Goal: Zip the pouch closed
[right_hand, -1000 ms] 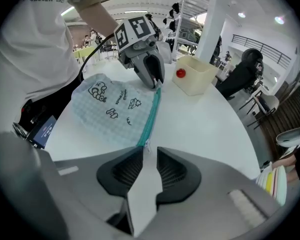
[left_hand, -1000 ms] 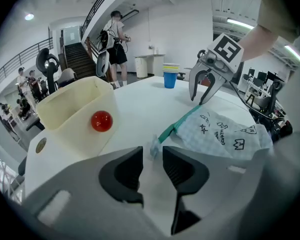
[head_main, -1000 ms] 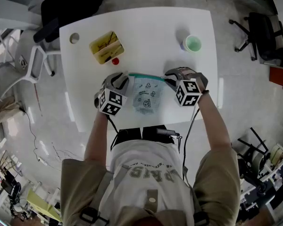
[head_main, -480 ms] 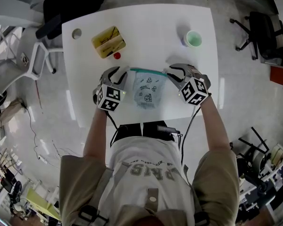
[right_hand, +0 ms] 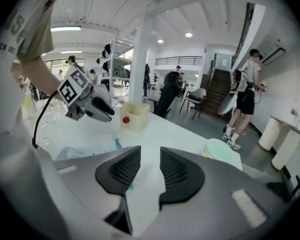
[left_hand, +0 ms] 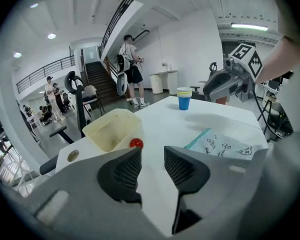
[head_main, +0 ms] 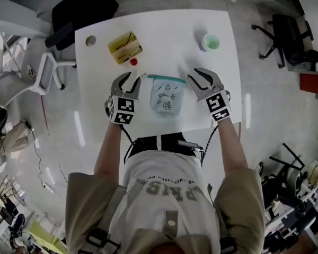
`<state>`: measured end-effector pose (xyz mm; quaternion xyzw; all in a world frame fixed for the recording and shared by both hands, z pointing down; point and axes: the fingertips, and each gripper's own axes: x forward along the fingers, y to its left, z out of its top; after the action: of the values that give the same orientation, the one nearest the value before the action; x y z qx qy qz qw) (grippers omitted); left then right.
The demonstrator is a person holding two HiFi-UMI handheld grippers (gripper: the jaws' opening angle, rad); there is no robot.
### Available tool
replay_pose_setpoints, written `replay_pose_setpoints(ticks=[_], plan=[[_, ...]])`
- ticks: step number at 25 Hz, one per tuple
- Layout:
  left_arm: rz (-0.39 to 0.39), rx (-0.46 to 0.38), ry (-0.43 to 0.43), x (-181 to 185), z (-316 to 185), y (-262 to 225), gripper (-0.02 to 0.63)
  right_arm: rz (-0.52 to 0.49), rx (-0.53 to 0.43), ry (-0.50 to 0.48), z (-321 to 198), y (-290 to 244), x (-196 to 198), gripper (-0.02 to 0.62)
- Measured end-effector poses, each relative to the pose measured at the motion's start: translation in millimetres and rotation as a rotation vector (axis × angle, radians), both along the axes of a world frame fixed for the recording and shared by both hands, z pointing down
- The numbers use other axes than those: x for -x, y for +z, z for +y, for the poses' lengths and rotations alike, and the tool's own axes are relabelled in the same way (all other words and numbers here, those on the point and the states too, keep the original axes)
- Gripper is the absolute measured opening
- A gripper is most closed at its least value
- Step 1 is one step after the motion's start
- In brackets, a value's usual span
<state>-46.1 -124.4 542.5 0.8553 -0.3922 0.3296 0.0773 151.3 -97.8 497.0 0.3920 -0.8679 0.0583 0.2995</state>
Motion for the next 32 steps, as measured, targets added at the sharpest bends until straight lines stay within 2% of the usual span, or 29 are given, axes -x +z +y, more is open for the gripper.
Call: replay_pose_setpoints(ticks=[7,12,15,19,22,26,32], plan=[[0.111,-0.144,-0.111,8.0,-0.8,-61.5,0.150,-0.192,-0.165,0.284,10.8,-64.2,-4.8,0.121],[0.207,-0.231,-0.149,11.0,6.8,-103.3,0.140,-0.255,-0.264,0.390,31.8,-97.7,1.5,0.120],[0.258,-0.275,-0.171,17.3,14.1,-123.5,0.100,-0.268,-0.327,0.450,43.5,-115.9,4.4,0.106],[0.311,-0.336,-0.186,19.6,21.9,-151.3,0.087,-0.305,-0.415,0.460,55.2,-146.1,7.0,0.081],[0.343,-0.382,-0.203,25.2,28.3,-171.0,0.058,-0.295,-0.473,0.478,63.4,-163.8,6.2,0.057],[0.345,-0.453,-0.180,26.2,32.9,-194.8,0.020,-0.269,-0.536,0.490,72.4,-182.3,7.0,0.006],[0.340,-0.535,-0.121,15.6,35.8,-221.9,0.014,-0.276,-0.563,0.523,78.2,-190.9,3.6,0.002]])
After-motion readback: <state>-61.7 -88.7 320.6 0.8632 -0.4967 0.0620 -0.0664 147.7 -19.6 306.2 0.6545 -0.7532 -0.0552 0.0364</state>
